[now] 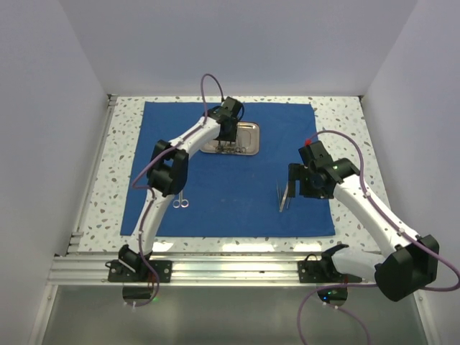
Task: Open and lay out the surgical kit
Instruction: Pick up the medical item from the container.
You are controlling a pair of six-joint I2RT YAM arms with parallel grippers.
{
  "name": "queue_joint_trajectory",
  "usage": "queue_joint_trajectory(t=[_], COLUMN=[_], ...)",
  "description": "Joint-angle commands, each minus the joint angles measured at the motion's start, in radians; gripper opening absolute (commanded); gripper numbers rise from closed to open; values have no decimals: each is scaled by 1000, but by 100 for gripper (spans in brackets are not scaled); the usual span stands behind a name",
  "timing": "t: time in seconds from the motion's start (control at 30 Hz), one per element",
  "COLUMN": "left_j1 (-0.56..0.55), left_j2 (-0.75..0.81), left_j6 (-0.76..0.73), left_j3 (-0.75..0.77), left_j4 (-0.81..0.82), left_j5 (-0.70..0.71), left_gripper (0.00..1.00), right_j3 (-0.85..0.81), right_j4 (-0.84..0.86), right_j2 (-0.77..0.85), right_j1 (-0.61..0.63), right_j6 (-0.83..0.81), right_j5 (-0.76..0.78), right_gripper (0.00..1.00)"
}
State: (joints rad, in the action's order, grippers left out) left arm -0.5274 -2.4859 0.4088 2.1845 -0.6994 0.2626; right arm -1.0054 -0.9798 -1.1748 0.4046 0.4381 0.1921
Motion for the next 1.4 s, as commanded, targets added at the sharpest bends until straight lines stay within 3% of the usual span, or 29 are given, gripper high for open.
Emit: queue_joint_trajectory(t=[0.0,0.17,0.33,0.37,0.47,0.67,0.87,1.07,1.17,1.37], left_j1=[4,21,47,76,104,133,132,135,139,153], left_j2=[-33,-34,31,65,84,16,-71,-107,-94,19], left_j6=[-25,-47,-68,-67,-56,-74,-100,-113,-116,-131], left_j3=[18,-32,-233,-343,-374,-290,-241,-276,-284,-321], left_j4=[-60,-129,-175,-169,-173,-201,-212,-196,-189,-45], left_j5=[52,-34,-112,-124,-152,-244,-344,-381,-404,-614], left_gripper=[50,48,44,42,41,34,20,0,0,0], right_j3=[-12,-19,-22,-18,-15,-24,-41,-39,-38,-52], right_j4=[-26,-19,1,10,18,30,32,32,36,55], right_j2=[23,1,-14,-25,-28,-55,-74,-77,-83,-108], right_j1=[-6,-4,-6,-4,-6,-4,-4,-4,-6,-6], right_j6=[21,25,28,30,28,17,1,-4,-6,-9], right_j5=[20,21,20,14,10,1,7,9,6,-20], right_gripper=[90,90,90,90,90,90,90,90,90,90])
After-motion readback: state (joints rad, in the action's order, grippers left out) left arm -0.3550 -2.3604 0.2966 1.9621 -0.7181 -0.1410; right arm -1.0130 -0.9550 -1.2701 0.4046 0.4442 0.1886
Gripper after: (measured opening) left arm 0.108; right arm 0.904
